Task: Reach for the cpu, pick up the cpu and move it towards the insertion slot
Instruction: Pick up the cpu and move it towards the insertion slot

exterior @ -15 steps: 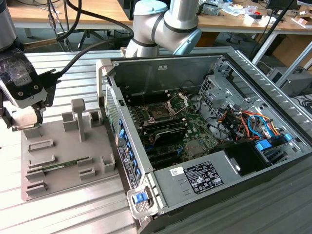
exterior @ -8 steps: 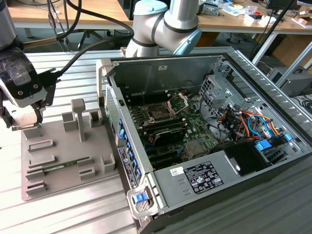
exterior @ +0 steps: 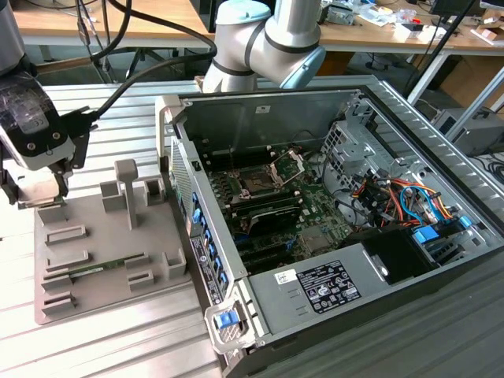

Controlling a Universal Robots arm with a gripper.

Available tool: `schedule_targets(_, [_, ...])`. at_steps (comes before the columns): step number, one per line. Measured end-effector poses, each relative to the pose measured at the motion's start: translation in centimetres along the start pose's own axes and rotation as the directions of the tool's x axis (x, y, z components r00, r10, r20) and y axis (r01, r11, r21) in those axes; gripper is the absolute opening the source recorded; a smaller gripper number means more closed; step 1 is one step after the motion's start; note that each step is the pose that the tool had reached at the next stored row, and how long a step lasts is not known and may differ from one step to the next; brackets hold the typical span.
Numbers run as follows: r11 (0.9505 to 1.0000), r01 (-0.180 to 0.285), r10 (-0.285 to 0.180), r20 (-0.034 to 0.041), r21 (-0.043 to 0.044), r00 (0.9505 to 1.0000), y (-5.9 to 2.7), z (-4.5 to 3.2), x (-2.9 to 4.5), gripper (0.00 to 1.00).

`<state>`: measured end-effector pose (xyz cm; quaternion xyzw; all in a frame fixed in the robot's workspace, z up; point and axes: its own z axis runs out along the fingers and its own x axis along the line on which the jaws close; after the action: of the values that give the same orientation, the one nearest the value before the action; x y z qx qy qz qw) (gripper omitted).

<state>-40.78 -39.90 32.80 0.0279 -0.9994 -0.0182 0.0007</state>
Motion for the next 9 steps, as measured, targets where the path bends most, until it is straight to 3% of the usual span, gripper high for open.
schedule_targets(9, [1.0,0.0,0.0,-0.0001,0.0001,1.0,0.01,-0.28,0.0,0.55])
